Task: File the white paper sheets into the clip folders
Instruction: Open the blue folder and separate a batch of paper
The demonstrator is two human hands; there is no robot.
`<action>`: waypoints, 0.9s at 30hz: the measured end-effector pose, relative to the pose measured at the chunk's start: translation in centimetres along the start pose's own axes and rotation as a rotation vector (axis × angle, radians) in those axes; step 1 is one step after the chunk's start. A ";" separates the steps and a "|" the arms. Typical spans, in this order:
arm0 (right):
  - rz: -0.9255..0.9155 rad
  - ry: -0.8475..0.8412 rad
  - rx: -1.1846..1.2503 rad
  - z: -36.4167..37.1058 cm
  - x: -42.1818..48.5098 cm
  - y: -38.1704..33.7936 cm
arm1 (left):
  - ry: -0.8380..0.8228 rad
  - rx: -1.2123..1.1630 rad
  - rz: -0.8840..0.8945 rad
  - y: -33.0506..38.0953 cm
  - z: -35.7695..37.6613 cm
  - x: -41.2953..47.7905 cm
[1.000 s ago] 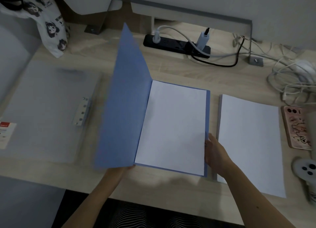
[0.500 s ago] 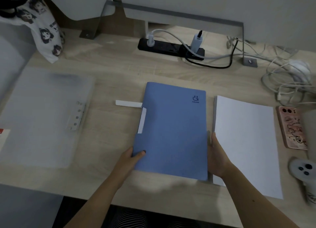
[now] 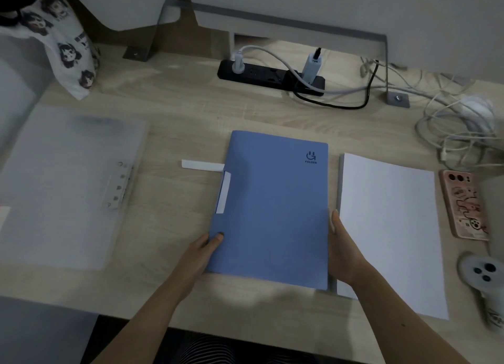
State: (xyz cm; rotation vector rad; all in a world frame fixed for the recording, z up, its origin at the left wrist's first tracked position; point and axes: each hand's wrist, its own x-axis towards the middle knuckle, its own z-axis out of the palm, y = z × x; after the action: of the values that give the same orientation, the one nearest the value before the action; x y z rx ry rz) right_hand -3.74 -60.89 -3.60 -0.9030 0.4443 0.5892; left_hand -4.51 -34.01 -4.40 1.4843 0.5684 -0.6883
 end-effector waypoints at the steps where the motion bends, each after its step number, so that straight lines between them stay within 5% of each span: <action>1: 0.010 0.026 -0.017 0.0 0.0 0.0 | -0.002 -0.001 0.006 -0.1 -0.1 0.0; 6: 0.169 0.342 -0.102 0.0 0.2 0.0 | 0.019 -0.032 0.019 0.0 0.0 -0.1; 10: -0.034 0.551 -0.578 1.3 0.0 -0.5 | -0.007 -0.087 -0.005 0.2 -0.9 -0.3; 13: -0.084 0.533 -0.635 2.1 -0.1 -0.6 | -0.043 -0.147 -0.046 0.1 -1.8 -0.4; 18: 0.056 0.310 -0.265 3.5 -0.2 -0.6 | -0.101 -0.180 -0.115 -0.1 -3.1 -0.3; 27: 0.061 0.288 -0.201 3.5 -0.6 -0.3 | -0.190 -0.375 -0.118 5.9 -2.6 3.1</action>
State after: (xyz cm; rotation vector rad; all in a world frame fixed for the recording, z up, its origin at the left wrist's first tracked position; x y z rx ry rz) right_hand -3.61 -58.27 -1.16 -1.1767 0.6826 0.5675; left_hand 2.05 -31.84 -2.59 1.0315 0.6043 -0.7588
